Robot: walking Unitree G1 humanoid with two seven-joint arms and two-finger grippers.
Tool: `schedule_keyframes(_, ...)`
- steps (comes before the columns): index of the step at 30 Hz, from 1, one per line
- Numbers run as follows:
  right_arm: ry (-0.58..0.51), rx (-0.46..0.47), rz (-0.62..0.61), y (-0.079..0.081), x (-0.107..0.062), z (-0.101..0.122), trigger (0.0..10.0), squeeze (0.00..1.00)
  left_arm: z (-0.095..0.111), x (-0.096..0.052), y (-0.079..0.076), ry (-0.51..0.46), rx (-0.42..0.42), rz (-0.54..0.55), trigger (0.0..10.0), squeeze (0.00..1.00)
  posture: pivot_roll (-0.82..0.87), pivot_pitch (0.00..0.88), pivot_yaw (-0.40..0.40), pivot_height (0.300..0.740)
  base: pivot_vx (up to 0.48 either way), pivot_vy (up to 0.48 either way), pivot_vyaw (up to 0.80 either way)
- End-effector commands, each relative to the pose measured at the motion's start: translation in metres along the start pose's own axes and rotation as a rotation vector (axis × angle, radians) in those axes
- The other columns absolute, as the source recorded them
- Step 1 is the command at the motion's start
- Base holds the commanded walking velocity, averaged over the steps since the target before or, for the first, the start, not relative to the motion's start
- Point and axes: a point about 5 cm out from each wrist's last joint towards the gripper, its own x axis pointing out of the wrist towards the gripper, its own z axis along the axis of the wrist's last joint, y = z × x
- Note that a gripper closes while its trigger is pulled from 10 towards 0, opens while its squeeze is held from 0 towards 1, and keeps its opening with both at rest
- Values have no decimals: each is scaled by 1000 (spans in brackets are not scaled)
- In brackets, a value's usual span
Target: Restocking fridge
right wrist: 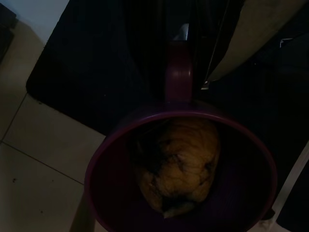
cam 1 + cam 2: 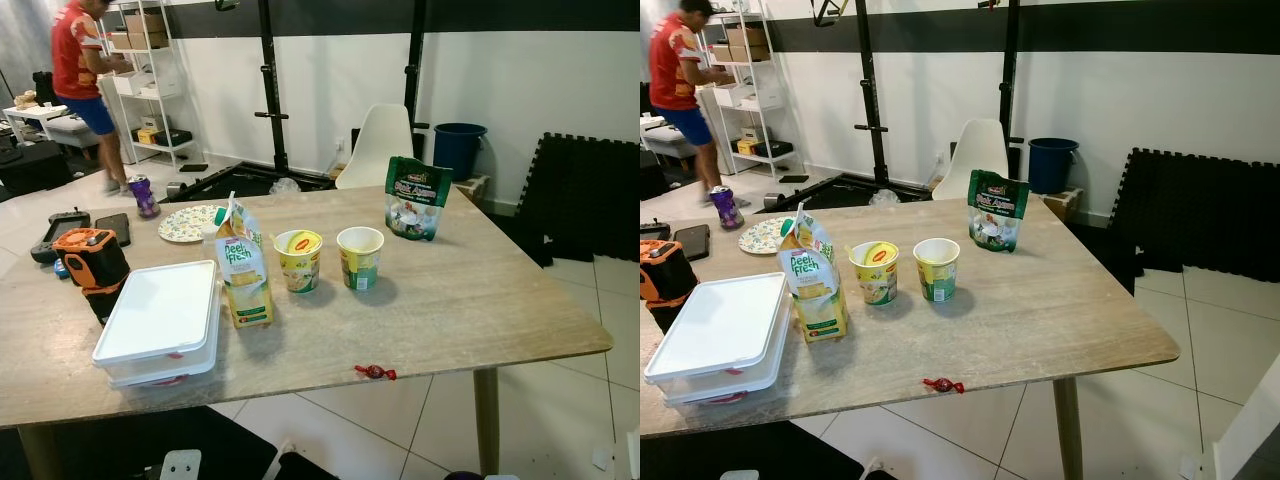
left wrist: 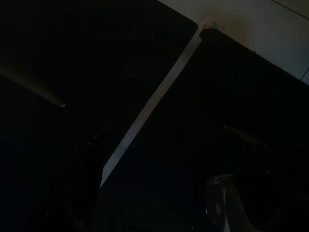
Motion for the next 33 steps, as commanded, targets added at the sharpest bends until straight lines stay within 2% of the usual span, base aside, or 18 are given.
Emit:
schedule_keyframes(1,-1,7,-8,-2,0,-1,10000,0,0,0,-1,-3,14,-6,10000,0,19,73,40,734,0,0,0)
schedule_keyframes(7,21,3,-12,-6,-1,-4,10000,0,-3,-1,-2,0,33,-23,10000,0,22,73,38,734,0,0,0)
schedule_keyframes(10,30,2,-16,-8,-2,-6,10000,0,-1,-2,-10,-37,48,-112,10000,0,21,74,39,734,0,0,0)
schedule_keyframes(11,36,1,-19,-9,-2,-7,10000,0,2,-3,-15,-71,22,-174,10000,0,22,74,39,734,0,0,0)
schedule_keyframes(14,49,1,-25,-10,-3,-9,10000,0,3,-3,-15,-81,30,-187,10000,0,23,74,40,734,0,0,0)
schedule_keyframes(18,67,1,-31,-9,-4,-14,10000,0,1,-3,-10,-65,38,-154,10000,0,23,72,41,734,0,0,0)
schedule_keyframes(23,83,0,-34,-8,-5,-18,10000,0,-3,-3,1,-24,61,-62,10000,0,23,70,39,734,0,0,0)
schedule_keyframes(28,78,7,-31,-10,-4,-17,10000,0,-7,-3,5,9,49,-24,10000,0,20,69,38,734,0,0,0)
schedule_keyframes(33,84,-7,-38,-12,-4,-15,10000,0,-7,-2,6,11,2,0,10000,0,20,67,35,734,0,0,0)
